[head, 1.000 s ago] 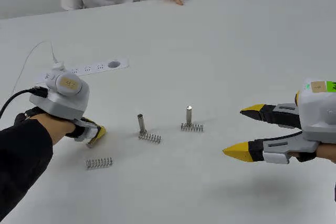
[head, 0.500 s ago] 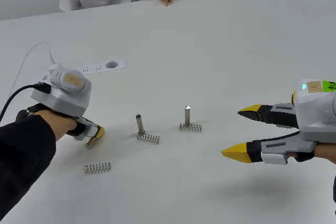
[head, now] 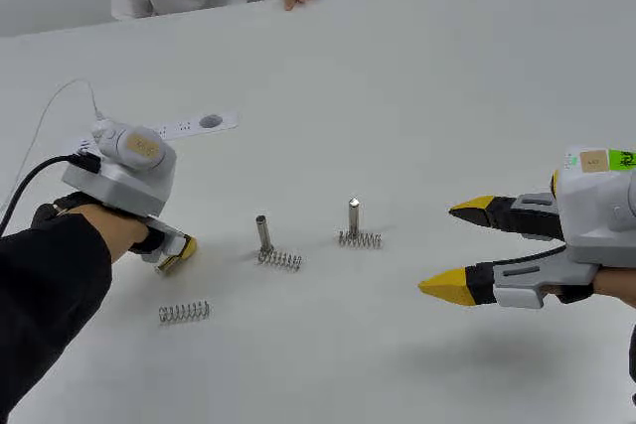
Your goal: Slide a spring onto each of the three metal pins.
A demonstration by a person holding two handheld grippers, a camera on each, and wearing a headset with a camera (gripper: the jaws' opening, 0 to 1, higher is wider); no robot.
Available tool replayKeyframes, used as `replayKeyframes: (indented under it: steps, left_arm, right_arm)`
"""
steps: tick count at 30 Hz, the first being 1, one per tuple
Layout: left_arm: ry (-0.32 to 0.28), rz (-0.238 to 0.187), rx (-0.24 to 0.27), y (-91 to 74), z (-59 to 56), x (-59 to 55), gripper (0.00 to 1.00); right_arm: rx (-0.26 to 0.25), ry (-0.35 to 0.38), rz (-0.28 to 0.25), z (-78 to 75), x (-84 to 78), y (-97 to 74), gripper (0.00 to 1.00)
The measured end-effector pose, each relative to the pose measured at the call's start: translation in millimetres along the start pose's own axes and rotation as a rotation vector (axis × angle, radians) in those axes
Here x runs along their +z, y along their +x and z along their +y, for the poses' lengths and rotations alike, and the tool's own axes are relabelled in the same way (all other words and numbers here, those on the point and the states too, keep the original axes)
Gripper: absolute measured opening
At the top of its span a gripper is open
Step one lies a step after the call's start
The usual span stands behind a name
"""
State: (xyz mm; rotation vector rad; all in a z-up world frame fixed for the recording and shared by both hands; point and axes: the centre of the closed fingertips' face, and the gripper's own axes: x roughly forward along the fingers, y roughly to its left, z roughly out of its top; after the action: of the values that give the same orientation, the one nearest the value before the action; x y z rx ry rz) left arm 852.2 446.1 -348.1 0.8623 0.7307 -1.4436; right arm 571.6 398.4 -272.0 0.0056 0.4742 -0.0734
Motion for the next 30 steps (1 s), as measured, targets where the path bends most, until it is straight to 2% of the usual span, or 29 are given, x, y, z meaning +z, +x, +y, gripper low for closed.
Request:
replayKeyframes:
  steps: [5,19,30]
  left_arm:
    - [-0.002,-0.003,-0.006,-2.5,-3.4,0.2,0.08]
    - [0.006,-0.074,-0.012,-27.6,-8.7,11.3,0.08]
    - [-0.008,-0.117,-0.014,-42.3,-10.0,9.4,0.07]
  right_arm:
    - [0.001,-0.001,0.003,0.1,-0.7,0.4,0.65]
    - [0.007,-0.003,0.006,2.0,-1.2,1.1,0.65]
    - [0.014,-0.004,0.015,3.4,-3.2,2.2,0.65]
